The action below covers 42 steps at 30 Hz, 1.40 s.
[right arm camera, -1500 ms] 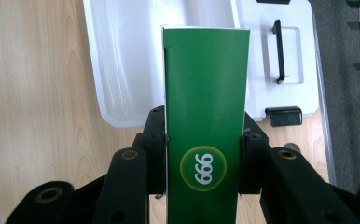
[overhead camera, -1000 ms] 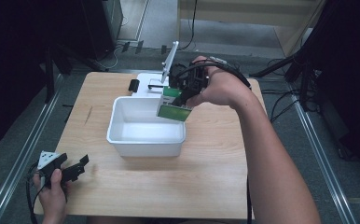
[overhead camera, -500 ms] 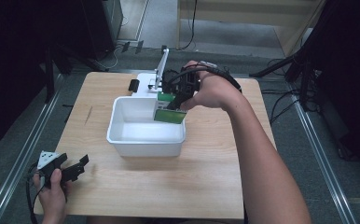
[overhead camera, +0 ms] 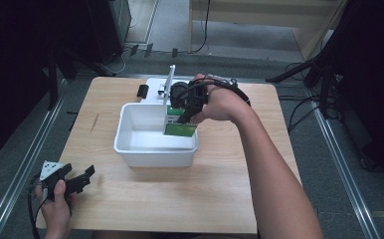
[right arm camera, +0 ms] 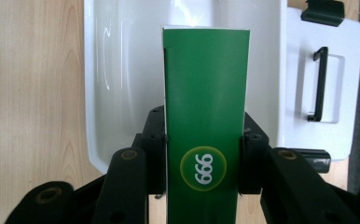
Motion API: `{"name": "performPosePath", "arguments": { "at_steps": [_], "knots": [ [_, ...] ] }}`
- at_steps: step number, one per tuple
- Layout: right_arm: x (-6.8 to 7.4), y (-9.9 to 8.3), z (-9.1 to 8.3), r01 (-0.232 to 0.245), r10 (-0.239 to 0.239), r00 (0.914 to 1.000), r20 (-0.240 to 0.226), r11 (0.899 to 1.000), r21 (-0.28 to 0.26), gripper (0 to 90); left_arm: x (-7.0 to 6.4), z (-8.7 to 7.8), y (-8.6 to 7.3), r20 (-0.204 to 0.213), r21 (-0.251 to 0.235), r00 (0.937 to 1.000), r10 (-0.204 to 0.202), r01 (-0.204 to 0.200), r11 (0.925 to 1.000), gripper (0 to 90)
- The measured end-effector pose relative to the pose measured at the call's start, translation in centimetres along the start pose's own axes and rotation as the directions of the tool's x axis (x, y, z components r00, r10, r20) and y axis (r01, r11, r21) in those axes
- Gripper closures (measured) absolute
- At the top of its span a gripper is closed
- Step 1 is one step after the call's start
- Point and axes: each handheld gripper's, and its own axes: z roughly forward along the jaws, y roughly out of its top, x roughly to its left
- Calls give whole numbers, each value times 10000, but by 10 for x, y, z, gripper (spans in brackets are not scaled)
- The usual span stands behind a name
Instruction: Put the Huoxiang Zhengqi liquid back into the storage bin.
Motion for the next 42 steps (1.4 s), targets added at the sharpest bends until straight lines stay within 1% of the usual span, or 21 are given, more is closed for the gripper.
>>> {"name": "performPosePath", "arguments": {
  "at_steps": [2,4,6,9,10,12,14,18,19,20,22,23,25,28,34,36,37,38,39,40,42],
  "knots": [
    [0,0,5,17,-17,10000,-5,10000,76,639,0,0,0,11,-10,10000,-7,7,10000,145],
    [-1,1,11,150,-149,9999,-61,9999,65,639,0,0,0,12,-11,10000,-12,12,10000,145],
    [-2,0,16,138,-137,9999,-90,9999,89,639,0,0,0,19,-11,10000,-16,16,10000,145],
    [-2,0,25,-20,23,9998,-181,9998,176,639,0,0,0,21,-4,10000,-27,27,10000,145],
    [-3,0,27,81,-78,9998,-204,9999,128,639,0,0,0,24,4,10000,-26,26,10000,145],
    [-3,-1,31,96,-92,9997,-208,9998,185,639,0,0,0,24,9,10000,-19,19,10000,145],
    [-2,-1,34,-102,106,9998,-147,9997,244,639,0,0,0,23,6,10000,12,-12,10000,145],
    [-3,-1,42,96,-91,9997,-209,9997,229,638,0,0,0,12,2,10000,-4,4,10000,145],
    [-2,-1,44,-6,12,9998,-186,9995,325,638,0,0,0,12,1,10000,-3,3,10000,145],
    [-2,-1,46,106,-100,9998,-191,9995,307,638,0,0,0,12,2,10000,-5,5,10000,145],
    [-2,-1,50,48,-41,9997,-247,9995,319,638,0,0,0,9,10,10000,-2,2,10000,145],
    [-1,-2,51,-89,98,9996,-249,9993,369,638,0,1,0,6,1,10000,0,0,10000,145],
    [-2,-2,55,43,-34,9996,-276,9995,323,638,0,0,0,-1,-9,10000,-8,8,10000,145],
    [0,-2,60,-86,100,9995,-293,9989,456,637,0,1,0,21,-21,10000,-41,41,10000,145],
    [0,-6,72,-95,109,9991,-421,9994,334,632,0,1,0,-7,-44,10000,-17,16,10000,145],
    [0,-8,75,-2,19,9990,-438,9992,391,627,-1,1,0,-28,-40,10000,-24,24,10000,145],
    [1,-9,76,-133,156,9989,-435,9985,531,624,-1,1,0,-35,-44,10000,-10,10,10000,145],
    [0,-10,78,2,20,9991,-433,9987,504,617,-1,1,0,-39,-47,10000,-6,6,10000,145],
    [1,-11,78,-142,165,9990,-413,9984,546,617,-1,1,0,-46,-52,10000,-5,5,10000,145],
    [0,-12,78,-135,155,9989,-438,9988,467,616,-1,1,0,-40,-42,10000,-2,2,10000,145],
    [0,-14,76,-314,329,9987,-400,9988,369,610,-1,1,0,-24,-31,10000,-14,14,10000,145]
  ]
}}
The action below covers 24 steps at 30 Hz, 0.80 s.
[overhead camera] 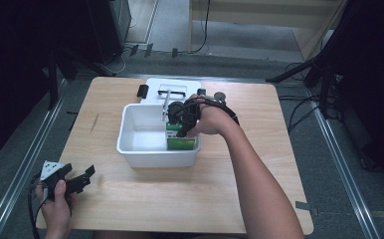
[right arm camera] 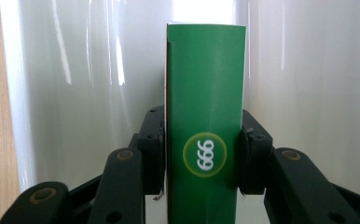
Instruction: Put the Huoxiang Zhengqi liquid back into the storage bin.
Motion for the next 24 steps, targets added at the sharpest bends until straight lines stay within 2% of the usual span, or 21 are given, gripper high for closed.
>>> {"name": "performPosePath", "arguments": {
  "at_steps": [3,4,5,8,9,10,13,17,19,24],
  "knots": [
    [-1,-3,-3,3,-2,10000,76,9998,-200,584,0,0,0,-25,-10,10000,7,-7,10000,145],
    [0,-4,-4,-193,194,9998,80,9997,-169,575,0,0,0,-19,-10,10000,12,-12,10000,145],
    [-1,-6,-5,-117,120,9999,99,9994,-316,566,-1,0,0,-24,-13,10000,12,-12,10000,145],
    [0,-10,-11,-441,447,9989,120,9981,-440,549,-1,0,0,-35,-4,10000,52,-52,10000,145],
    [-1,-11,-13,-340,350,9993,147,9976,-608,540,-1,0,0,-40,3,10000,68,-68,10000,145],
    [-1,-12,-16,-450,461,9988,159,9966,-687,530,-1,0,0,-42,8,10000,69,-69,10000,145],
    [-2,-15,-25,-611,648,9973,333,9929,-1016,502,-1,0,0,-50,7,10000,60,-60,10000,145],
    [-2,-21,-38,-1111,1204,9911,572,9831,-1455,456,-1,0,0,-46,-9,10000,67,-68,10000,145],
    [-2,-25,-45,-1639,1771,9815,732,9737,-1584,455,-1,0,0,-46,-7,10000,69,-69,10000,145],
    [3,-36,-58,-2898,3104,9482,676,9324,-2160,450,-1,0,0,-49,12,9999,89,-88,10000,145]
  ]
}}
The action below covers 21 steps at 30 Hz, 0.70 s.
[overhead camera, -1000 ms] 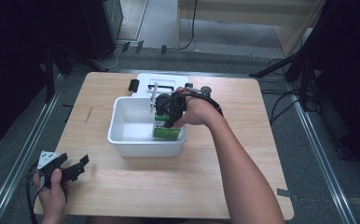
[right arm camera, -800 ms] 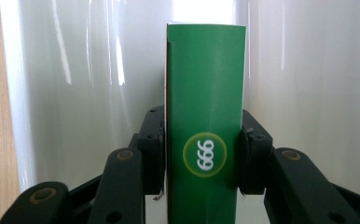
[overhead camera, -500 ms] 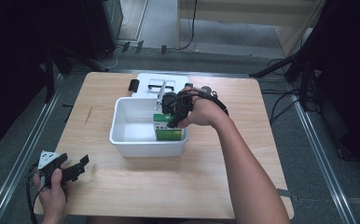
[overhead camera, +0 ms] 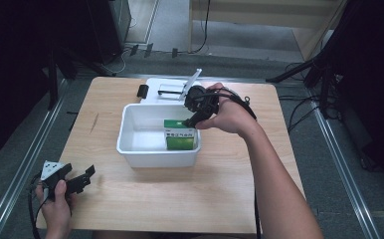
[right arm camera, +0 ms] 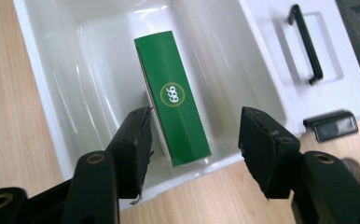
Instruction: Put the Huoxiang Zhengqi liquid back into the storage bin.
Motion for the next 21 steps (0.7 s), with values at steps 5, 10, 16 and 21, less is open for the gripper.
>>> {"name": "performPosePath", "arguments": {
  "at_steps": [5,10,16,21],
  "knots": [
    [3,-14,-10,-529,533,9985,109,9982,-272,416,0,0,0,-21,-5,10000,16,-16,10000,145],
    [6,-30,-18,-1216,1237,9914,426,9914,-483,335,0,0,0,-34,-21,10000,11,-11,10000,145],
    [5,-52,-26,-3071,3170,9374,1444,9477,-871,127,-1,0,0,-62,-51,10000,24,-24,10000,145],
    [5,-78,-33,-4458,4681,8702,1536,8809,-1590,0,-1,0,0,-79,-56,10000,13,-14,10000,145]
  ]
}}
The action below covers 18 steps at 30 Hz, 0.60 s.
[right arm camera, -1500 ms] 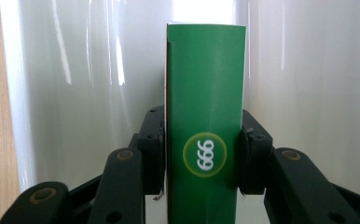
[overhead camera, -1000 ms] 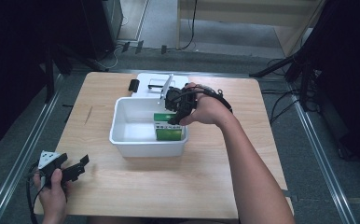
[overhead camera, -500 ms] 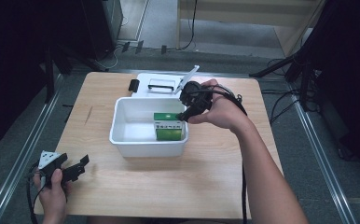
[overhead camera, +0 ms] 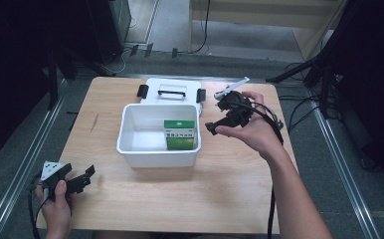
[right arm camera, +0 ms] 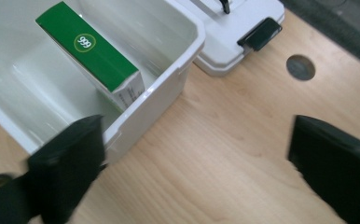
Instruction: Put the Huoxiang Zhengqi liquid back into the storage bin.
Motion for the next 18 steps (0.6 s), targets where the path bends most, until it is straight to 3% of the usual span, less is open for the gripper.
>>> {"name": "performPosePath", "arguments": {
  "at_steps": [5,13,16,18],
  "knots": [
    [-5,-25,-9,-1122,1134,9935,93,9901,-843,0,0,0,0,-10,16,10000,15,-15,10000,145],
    [-11,-70,-10,-1622,1725,9838,491,9727,-1662,0,0,0,0,-32,-43,10000,33,-34,10000,145],
    [-14,-88,-7,-1872,2086,9728,1010,9640,-1887,0,0,0,0,-38,-39,10000,47,-47,10000,145],
    [-18,-102,-3,-2123,2376,9652,1094,9559,-2028,0,0,0,0,-34,-55,10000,45,-45,10000,145]
  ]
}}
